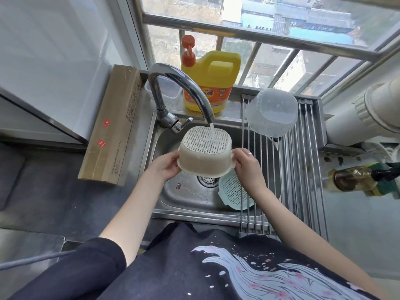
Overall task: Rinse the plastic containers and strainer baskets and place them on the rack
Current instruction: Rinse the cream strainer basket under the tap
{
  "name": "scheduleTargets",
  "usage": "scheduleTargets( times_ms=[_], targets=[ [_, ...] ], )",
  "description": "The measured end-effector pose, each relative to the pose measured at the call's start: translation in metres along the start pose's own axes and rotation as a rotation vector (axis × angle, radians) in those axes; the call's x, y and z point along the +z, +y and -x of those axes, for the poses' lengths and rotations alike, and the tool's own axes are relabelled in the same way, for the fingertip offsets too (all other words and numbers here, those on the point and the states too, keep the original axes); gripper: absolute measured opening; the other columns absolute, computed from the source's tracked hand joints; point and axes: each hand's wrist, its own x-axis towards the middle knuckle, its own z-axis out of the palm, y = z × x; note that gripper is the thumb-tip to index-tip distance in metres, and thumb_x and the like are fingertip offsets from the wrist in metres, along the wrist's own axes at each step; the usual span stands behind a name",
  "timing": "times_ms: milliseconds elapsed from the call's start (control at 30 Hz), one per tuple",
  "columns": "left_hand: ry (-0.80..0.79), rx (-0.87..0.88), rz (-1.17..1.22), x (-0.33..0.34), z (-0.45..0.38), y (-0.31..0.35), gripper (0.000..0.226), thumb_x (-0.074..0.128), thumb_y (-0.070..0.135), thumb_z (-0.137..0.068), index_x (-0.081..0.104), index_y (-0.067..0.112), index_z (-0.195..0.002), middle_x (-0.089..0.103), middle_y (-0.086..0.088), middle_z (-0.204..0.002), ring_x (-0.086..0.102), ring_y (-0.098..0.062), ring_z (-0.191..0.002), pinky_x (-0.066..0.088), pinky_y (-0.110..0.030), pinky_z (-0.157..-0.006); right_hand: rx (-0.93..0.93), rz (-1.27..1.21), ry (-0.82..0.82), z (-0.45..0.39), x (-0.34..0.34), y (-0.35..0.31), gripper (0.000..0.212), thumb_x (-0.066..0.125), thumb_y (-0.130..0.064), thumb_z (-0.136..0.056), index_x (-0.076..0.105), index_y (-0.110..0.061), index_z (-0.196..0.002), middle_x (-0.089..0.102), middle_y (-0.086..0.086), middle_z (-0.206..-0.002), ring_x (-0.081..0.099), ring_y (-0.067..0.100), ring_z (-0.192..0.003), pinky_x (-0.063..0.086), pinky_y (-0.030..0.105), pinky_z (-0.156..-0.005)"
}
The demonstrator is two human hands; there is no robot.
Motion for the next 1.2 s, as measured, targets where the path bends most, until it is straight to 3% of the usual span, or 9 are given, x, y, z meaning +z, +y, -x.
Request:
scheduleTargets(
  times_ms=[133, 267, 467, 567, 633, 767, 933, 1033, 1200],
  targets=[
    [-0.032, 0.084, -0.049, 0.008, -0.002, -0.003, 0.02, 0.042, 0.009, -0.099, 0.062, 0.01, -0.093, 0.071, 0.0, -0.062, 0.066, -0.01, -0.058, 0.055, -0.023, -0.051, 0.458, -0.464, -0.056, -0.007, 0.002, 0.0, 0.021, 0.05, 0.002, -0.091, 0.053, -0.014, -0.105, 0.062, 0.003, -0.106, 0.064, 0.021, -0.094, 0.057, 0.033, -0.078],
    [-0.064, 0.12, -0.102, 0.01, -0.006, -0.009, 0.02, 0.045, 0.014, -0.099, 0.06, 0.012, -0.112, 0.07, 0.001, -0.073, 0.066, -0.009, -0.059, 0.055, -0.023, -0.053, 0.813, -0.881, -0.188, -0.007, 0.006, 0.005, 0.035, 0.049, -0.012, -0.098, 0.04, -0.013, -0.132, 0.06, 0.012, -0.12, 0.069, 0.021, -0.091, 0.06, 0.029, -0.072],
    [-0.164, 0.081, -0.036, 0.019, -0.003, -0.009, 0.012, 0.052, 0.018, -0.096, 0.061, 0.018, -0.103, 0.07, 0.004, -0.072, 0.066, -0.007, -0.06, 0.056, -0.024, -0.052, 0.867, -0.912, -0.251, -0.01, 0.011, 0.005, 0.04, 0.056, -0.021, -0.095, 0.044, -0.01, -0.131, 0.067, 0.002, -0.106, 0.064, 0.017, -0.094, 0.055, 0.031, -0.08],
    [-0.207, 0.093, 0.013, 0.03, 0.003, -0.002, 0.009, 0.055, 0.018, -0.093, 0.062, 0.017, -0.099, 0.073, 0.003, -0.073, 0.068, -0.007, -0.061, 0.057, -0.025, -0.055, 0.955, -1.037, -0.266, -0.013, 0.01, -0.002, 0.03, 0.043, -0.033, -0.1, 0.055, -0.014, -0.119, 0.065, 0.007, -0.103, 0.061, 0.021, -0.085, 0.051, 0.039, -0.086],
    [-0.229, 0.099, 0.023, 0.038, 0.009, 0.003, 0.01, 0.056, 0.017, -0.092, 0.062, 0.017, -0.1, 0.073, 0.002, -0.074, 0.069, -0.008, -0.062, 0.058, -0.025, -0.055, 1.033, -1.212, -0.283, -0.015, 0.01, -0.006, 0.043, 0.025, -0.05, -0.101, 0.055, -0.02, -0.108, 0.061, 0.014, -0.106, 0.061, 0.028, -0.094, 0.048, 0.049, -0.094],
    [-0.258, 0.113, -0.03, 0.053, 0.018, 0.008, 0.011, 0.055, 0.014, -0.093, 0.063, 0.018, -0.1, 0.074, 0.003, -0.073, 0.069, -0.007, -0.061, 0.057, -0.022, -0.055, 1.029, -1.333, -0.377, -0.021, 0.016, -0.014, 0.067, 0.01, -0.064, -0.095, 0.056, -0.021, -0.117, 0.062, 0.016, -0.11, 0.062, 0.032, -0.098, 0.051, 0.053, -0.083],
    [-0.27, 0.094, -0.066, 0.061, 0.024, 0.01, 0.009, 0.055, 0.013, -0.093, 0.063, 0.016, -0.096, 0.074, 0.002, -0.072, 0.07, -0.007, -0.062, 0.058, -0.022, -0.059, 1.068, -1.326, -0.394, -0.029, 0.027, -0.021, 0.072, 0.016, -0.065, -0.094, 0.048, -0.016, -0.135, 0.064, 0.015, -0.106, 0.064, 0.032, -0.089, 0.051, 0.055, -0.081],
    [-0.282, 0.073, -0.051, 0.06, 0.027, 0.009, 0.009, 0.055, 0.011, -0.093, 0.064, 0.014, -0.094, 0.074, -0.001, -0.074, 0.07, -0.009, -0.065, 0.058, -0.024, -0.066, 1.07, -1.36, -0.391, -0.031, 0.029, -0.02, 0.066, 0.017, -0.063, -0.095, 0.054, -0.016, -0.124, 0.065, 0.013, -0.097, 0.064, 0.031, -0.086, 0.051, 0.053, -0.08],
    [-0.313, 0.009, -0.047, 0.056, 0.031, 0.009, 0.01, 0.056, 0.008, -0.091, 0.064, 0.013, -0.093, 0.074, -0.003, -0.078, 0.071, -0.012, -0.067, 0.059, -0.025, -0.064, 1.129, -1.367, -0.413, -0.033, 0.032, -0.028, 0.041, 0.041, -0.05, -0.094, 0.059, -0.014, -0.103, 0.068, 0.013, -0.075, 0.06, 0.033, -0.08, 0.056, 0.048, -0.07]
  ],
)
